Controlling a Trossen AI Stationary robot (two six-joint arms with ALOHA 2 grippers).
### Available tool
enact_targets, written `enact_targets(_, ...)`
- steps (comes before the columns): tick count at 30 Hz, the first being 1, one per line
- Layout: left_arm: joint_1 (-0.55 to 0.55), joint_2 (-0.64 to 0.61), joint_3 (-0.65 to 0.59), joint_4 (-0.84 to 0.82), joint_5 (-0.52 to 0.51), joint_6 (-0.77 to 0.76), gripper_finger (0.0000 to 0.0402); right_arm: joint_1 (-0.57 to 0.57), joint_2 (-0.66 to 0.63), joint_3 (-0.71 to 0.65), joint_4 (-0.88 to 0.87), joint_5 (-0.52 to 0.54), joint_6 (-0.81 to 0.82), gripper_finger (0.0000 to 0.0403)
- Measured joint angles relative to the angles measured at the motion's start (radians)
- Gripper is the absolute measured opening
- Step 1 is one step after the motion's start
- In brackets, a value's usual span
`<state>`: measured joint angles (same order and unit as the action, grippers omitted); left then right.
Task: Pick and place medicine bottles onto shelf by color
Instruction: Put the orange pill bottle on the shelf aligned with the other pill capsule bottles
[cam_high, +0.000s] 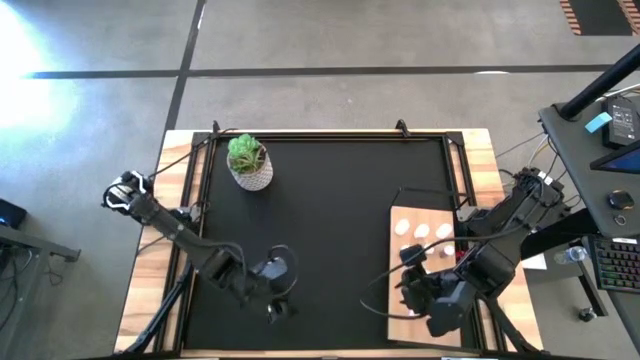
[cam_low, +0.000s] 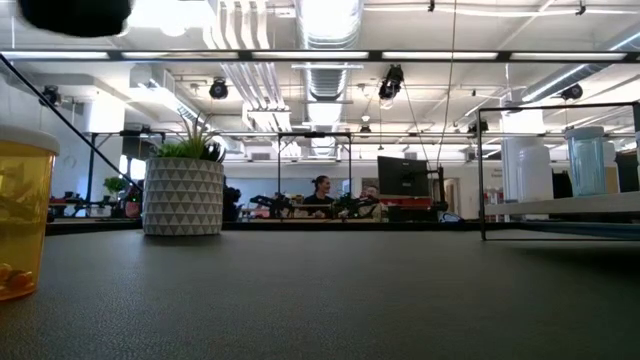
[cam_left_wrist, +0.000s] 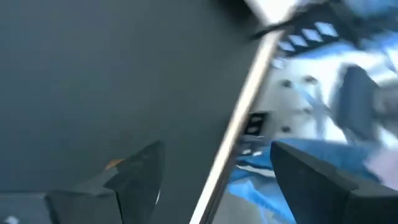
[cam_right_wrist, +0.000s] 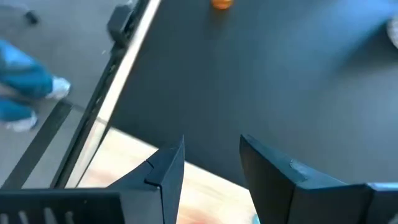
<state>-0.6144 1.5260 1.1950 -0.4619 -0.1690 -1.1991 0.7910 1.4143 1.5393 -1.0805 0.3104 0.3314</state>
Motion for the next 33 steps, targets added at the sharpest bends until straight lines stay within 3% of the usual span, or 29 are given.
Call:
enact_targets(5,-0.048,0.045,-0.002,-0.150,-0.026,-0.307,0.0274,0.000,0.000,0.035,-0.034,0.057,0.075,0.0152)
enact_targets(13,-0.058,0.102,0.001,-0.217,-0.022,-0.443,0.0274,-0.015,0.000,0.046,-0.047,0.060,0.227,0.0210)
enact_targets(23,-0.063,0.192,0.031,-0.232,0.032,-0.472,0.0274,-0.019,0.000,0.046,-0.053,0.059,0.263,0.0270)
enact_targets(33,-0.062,0.283,0.076,-0.238,0.065,-0.474,0.0262,-0.019,0.000,0.045,-0.096,0.057,0.261,0.0279)
